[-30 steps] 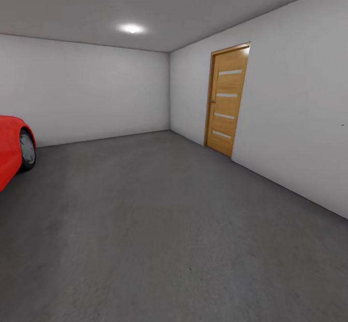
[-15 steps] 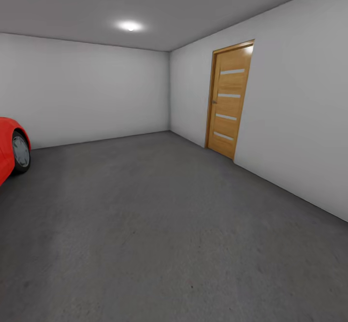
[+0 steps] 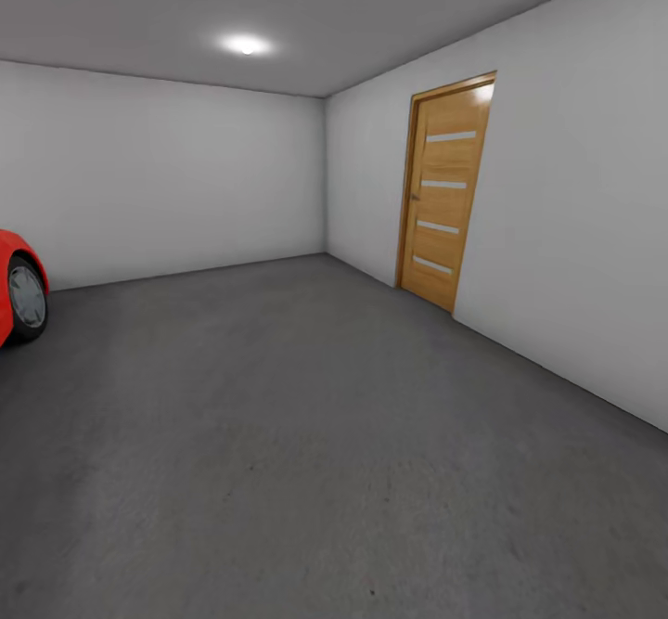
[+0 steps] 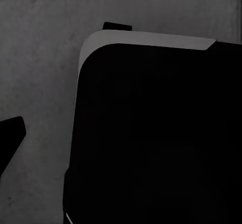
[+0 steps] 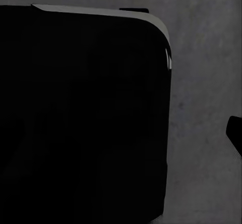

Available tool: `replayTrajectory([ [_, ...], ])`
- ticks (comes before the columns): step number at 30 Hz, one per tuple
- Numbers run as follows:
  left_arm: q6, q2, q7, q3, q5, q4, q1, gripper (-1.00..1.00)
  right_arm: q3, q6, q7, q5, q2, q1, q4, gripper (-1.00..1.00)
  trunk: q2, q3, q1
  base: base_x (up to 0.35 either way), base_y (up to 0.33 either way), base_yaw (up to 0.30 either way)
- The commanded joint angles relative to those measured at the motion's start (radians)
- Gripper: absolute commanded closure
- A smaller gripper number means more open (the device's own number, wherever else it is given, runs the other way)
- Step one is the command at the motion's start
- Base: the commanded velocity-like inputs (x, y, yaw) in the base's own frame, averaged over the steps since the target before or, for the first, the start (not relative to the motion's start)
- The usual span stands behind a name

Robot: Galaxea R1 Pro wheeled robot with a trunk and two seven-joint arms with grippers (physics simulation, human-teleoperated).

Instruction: Move the two storage containers from the living room to the garage. In the garage, place one container on the floor and stack the other container on top of it (either order is fine).

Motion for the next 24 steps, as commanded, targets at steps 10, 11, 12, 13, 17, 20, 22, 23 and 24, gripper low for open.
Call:
replayTrajectory([
  [10,-0.002,0.001,0.002,0.0,0.007,0.0,0.0,-1.0,0.0,-0.005,0.0,0.002,-0.002,0.0,0.008,-1.0,0.0,-0.001,0.001,0.322,0.0,0.0],
  [11,-0.002,0.001,0.002,0.0,0.007,0.0,0.0,-1.0,0.0,-0.006,0.0,0.003,-0.002,0.0,0.008,-1.0,0.0,-0.001,0.001,0.322,0.0,0.0],
  [12,-0.002,0.0,0.002,0.0,0.007,0.0,0.0,-1.0,0.0,-0.007,0.0,0.004,-0.001,0.0,0.008,-1.0,0.0,-0.001,0.001,0.322,0.0,0.0],
  [13,-0.002,0.0,0.002,0.0,0.007,0.0,0.0,-1.0,0.0,-0.008,0.0,0.005,-0.001,0.0,0.008,-1.0,0.0,-0.001,0.001,0.322,0.0,0.0],
  [17,-0.002,0.001,0.002,0.0,0.007,0.0,0.0,-1.0,-0.001,-0.026,0.0,0.008,0.0,0.0,0.008,-1.0,0.0,-0.001,0.001,0.322,0.0,0.0],
  [20,-0.002,0.001,0.002,0.0,0.007,0.0,0.0,-1.0,0.0,-0.028,0.0,0.008,0.0,0.0,0.008,-1.0,0.0,-0.001,0.001,0.322,0.0,0.0],
  [22,-0.002,0.001,0.002,0.0,0.007,0.0,0.0,-1.0,0.0,-0.029,0.0,0.01,0.0,0.0,0.008,-1.0,0.0,-0.001,0.001,0.322,0.0,0.0],
  [23,-0.002,0.001,0.002,0.0,0.007,0.0,0.0,-1.0,0.0,-0.029,0.0,0.011,0.0,0.0,0.008,-1.0,0.0,-0.001,0.001,0.322,0.0,0.0],
  [24,-0.002,0.001,0.002,0.0,0.007,0.0,0.0,-1.0,0.0,-0.029,0.0,0.012,0.0,0.0,0.008,-1.0,0.0,-0.001,0.001,0.322,0.0,0.0],
])
